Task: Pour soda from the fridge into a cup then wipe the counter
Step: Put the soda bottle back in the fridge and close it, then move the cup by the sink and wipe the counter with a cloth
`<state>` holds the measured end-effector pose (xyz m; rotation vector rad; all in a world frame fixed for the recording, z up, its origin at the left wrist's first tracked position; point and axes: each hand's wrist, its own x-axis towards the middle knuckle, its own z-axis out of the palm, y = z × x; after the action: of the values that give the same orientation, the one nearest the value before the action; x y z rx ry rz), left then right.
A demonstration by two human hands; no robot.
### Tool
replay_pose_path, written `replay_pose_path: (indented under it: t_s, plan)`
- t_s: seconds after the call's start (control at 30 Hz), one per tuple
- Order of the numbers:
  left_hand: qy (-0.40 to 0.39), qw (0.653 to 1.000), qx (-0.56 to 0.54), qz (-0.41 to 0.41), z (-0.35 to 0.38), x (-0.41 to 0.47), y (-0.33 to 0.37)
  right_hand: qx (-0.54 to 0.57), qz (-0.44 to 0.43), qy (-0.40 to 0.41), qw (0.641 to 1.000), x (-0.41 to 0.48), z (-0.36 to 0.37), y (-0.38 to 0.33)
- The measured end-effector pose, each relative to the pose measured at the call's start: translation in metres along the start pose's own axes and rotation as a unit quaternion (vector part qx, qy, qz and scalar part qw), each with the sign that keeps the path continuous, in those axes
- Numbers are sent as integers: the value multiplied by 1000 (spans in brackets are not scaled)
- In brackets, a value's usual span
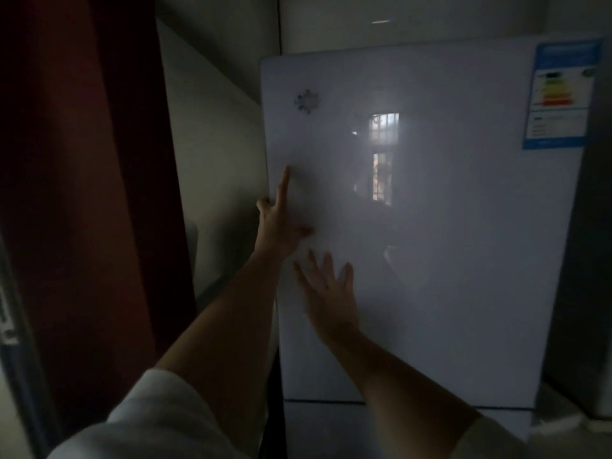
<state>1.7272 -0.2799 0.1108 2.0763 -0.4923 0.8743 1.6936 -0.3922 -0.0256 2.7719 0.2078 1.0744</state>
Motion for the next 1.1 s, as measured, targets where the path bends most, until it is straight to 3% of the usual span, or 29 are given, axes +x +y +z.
replay_pose_path:
  t_s: [0.07, 0.2, 0.27, 0.37, 0.47, 0.6, 0.83, 1.1]
  plan:
    - [1, 1000, 4, -18, 3, -5, 7, 13, -1, -5, 1000, -3, -9, 4]
    - [36, 991, 111, -69, 27, -42, 25, 55, -7, -74, 996, -20, -36, 27]
    - [69, 990, 125, -17, 39, -72, 33, 78, 28, -104, 991, -37, -55, 48]
    - [53, 995, 44, 70, 61, -129, 41, 154, 119, -127, 973, -93, -88, 87]
    - [-83, 993, 31, 73, 83, -189, 44, 139, 202, -136, 960, -172, -113, 122]
    - [-273, 951, 77, 126, 101, -256, 70, 103, 305, -175, 930, -277, -148, 153]
    - [-358, 914, 5, 193, 97, -341, 174, 49, 425, -185, 884, -443, -250, 186]
    - [-560, 779, -139, 246, 107, -494, 327, 34, 534, -205, 820, -647, -366, 191]
